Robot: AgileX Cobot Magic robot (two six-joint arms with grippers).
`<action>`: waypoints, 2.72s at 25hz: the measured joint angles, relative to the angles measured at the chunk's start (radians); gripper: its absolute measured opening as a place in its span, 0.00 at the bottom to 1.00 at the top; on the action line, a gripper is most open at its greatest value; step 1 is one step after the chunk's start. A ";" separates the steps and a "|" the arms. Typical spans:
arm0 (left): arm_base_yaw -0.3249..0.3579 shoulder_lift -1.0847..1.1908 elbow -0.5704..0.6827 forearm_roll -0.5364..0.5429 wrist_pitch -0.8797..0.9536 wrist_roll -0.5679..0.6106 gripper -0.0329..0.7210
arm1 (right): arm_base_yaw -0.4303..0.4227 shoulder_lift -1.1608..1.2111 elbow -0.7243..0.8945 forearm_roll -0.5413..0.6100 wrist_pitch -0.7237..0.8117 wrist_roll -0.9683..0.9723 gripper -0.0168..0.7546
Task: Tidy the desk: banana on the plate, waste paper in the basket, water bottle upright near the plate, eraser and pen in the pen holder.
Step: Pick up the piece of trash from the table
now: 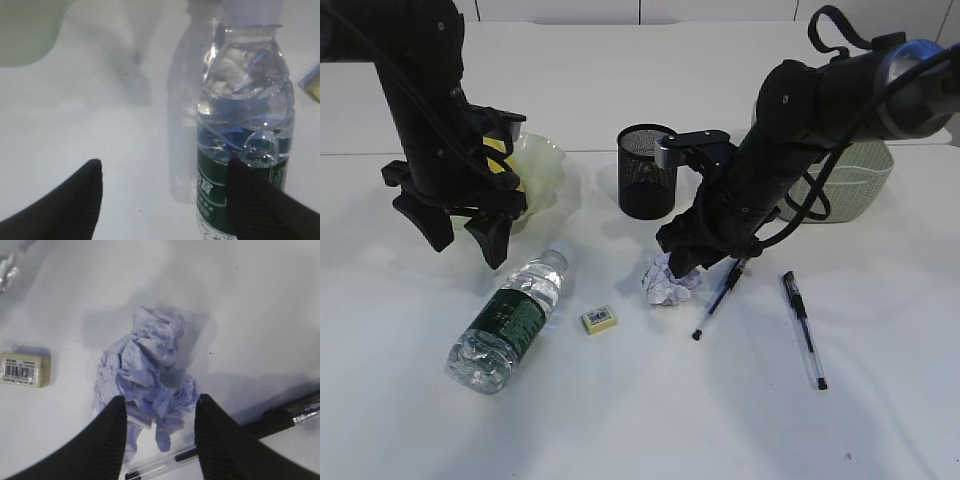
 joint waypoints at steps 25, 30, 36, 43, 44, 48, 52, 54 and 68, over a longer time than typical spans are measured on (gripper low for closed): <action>0.000 -0.008 0.000 -0.007 0.000 -0.007 0.76 | 0.000 0.000 0.000 0.106 0.056 -0.096 0.46; 0.000 -0.008 0.000 -0.016 0.000 -0.007 0.76 | 0.000 0.000 0.000 0.102 0.050 -0.127 0.46; 0.000 -0.008 0.000 -0.069 0.000 -0.009 0.76 | 0.000 0.014 0.000 0.079 0.040 -0.130 0.46; 0.000 -0.008 0.000 -0.087 0.000 -0.009 0.77 | 0.000 0.014 0.000 0.077 0.032 -0.133 0.46; 0.000 -0.008 0.000 -0.087 0.000 -0.009 0.77 | 0.000 0.014 0.000 0.077 0.032 -0.133 0.46; 0.000 -0.018 0.000 -0.089 0.000 -0.009 0.77 | 0.000 0.016 0.000 0.077 0.039 -0.133 0.46; 0.000 -0.028 -0.002 -0.090 0.000 -0.009 0.77 | 0.000 0.029 0.000 0.098 0.058 -0.133 0.46; 0.000 -0.030 -0.002 -0.090 0.002 -0.009 0.77 | 0.000 0.030 0.000 0.110 0.058 -0.137 0.46; 0.000 -0.041 -0.002 -0.097 0.002 -0.009 0.76 | 0.000 0.052 0.000 0.118 0.049 -0.163 0.46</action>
